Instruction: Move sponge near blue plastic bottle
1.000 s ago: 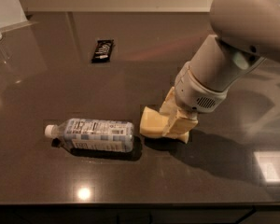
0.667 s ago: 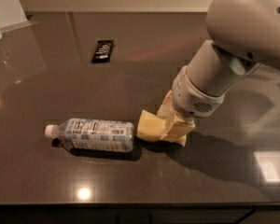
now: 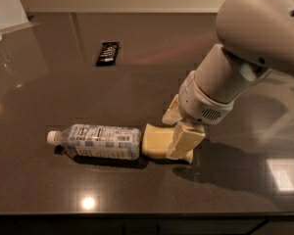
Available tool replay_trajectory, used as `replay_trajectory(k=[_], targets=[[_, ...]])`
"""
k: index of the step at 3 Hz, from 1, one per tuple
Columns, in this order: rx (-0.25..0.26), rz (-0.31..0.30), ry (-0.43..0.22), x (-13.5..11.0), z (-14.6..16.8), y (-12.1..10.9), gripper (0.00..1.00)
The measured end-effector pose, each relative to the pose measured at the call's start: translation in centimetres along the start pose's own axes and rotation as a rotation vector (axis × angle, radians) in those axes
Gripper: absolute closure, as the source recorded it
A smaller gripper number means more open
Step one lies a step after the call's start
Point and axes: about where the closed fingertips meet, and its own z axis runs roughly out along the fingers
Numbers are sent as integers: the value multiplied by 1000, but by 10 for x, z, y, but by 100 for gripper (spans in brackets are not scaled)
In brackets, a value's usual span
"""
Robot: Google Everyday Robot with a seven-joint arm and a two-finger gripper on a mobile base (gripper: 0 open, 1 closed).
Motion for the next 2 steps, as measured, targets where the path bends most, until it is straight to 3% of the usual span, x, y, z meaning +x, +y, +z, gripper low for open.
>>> replay_trajectory(k=[2], targets=[[1, -2, 0, -1, 0, 0, 0]])
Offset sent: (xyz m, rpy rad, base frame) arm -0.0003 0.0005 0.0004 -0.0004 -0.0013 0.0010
